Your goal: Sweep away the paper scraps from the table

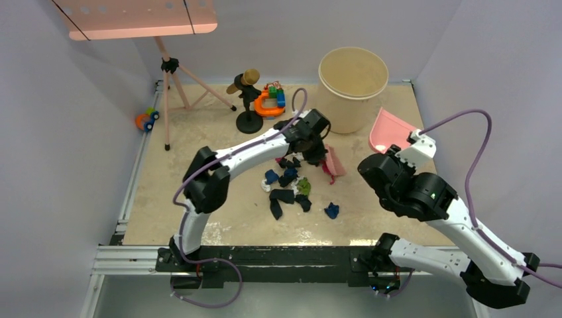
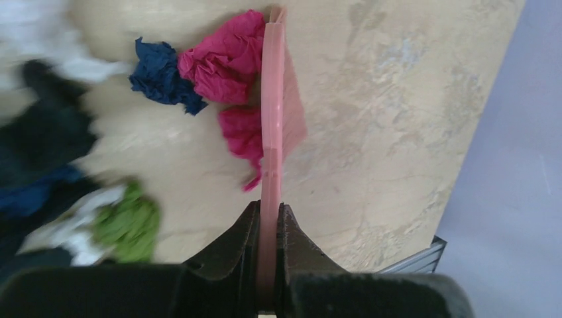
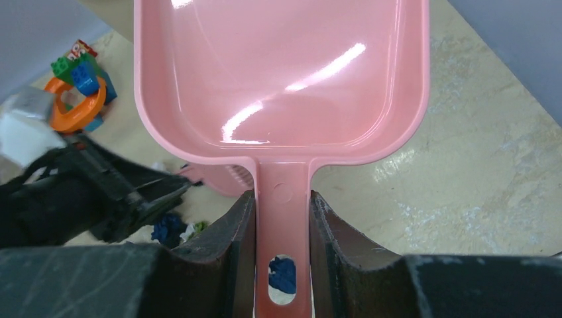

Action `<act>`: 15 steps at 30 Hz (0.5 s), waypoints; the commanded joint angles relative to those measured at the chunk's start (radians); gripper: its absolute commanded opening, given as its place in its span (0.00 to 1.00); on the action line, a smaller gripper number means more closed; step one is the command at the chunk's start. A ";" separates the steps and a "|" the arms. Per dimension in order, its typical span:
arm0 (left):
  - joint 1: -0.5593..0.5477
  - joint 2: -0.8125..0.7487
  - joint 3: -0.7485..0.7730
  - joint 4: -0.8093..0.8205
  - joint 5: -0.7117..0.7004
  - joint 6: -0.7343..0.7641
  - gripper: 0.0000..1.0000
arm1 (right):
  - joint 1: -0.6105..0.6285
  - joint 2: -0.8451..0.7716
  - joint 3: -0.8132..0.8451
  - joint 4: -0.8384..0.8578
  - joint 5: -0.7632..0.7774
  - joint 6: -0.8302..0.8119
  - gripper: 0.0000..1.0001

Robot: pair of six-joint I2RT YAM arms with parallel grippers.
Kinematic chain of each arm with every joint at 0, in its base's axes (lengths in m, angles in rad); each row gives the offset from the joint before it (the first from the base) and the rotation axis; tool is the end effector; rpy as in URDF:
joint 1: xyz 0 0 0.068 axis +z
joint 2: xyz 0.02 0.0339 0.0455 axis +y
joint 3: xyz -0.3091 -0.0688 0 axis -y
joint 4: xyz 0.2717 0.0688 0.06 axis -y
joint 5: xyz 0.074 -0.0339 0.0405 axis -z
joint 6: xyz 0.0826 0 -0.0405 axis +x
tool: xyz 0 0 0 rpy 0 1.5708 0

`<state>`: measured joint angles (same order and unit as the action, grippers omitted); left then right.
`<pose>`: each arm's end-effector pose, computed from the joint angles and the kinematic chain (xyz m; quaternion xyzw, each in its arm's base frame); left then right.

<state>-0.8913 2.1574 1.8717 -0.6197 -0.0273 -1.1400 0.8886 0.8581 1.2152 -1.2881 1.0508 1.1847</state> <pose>0.3570 -0.4384 0.2288 -0.1216 0.9372 -0.2707 0.1831 0.1314 0.0481 0.4063 0.2771 0.7890 -0.0082 0.5483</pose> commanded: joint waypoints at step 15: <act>0.020 -0.545 -0.210 -0.213 -0.020 0.391 0.00 | -0.004 0.053 -0.097 0.190 -0.366 -0.336 0.00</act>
<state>-0.8711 1.7264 1.6032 -0.8062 -0.0639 -0.8875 0.8879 0.8845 1.1145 -1.1240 0.8177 0.9611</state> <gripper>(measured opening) 0.121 0.306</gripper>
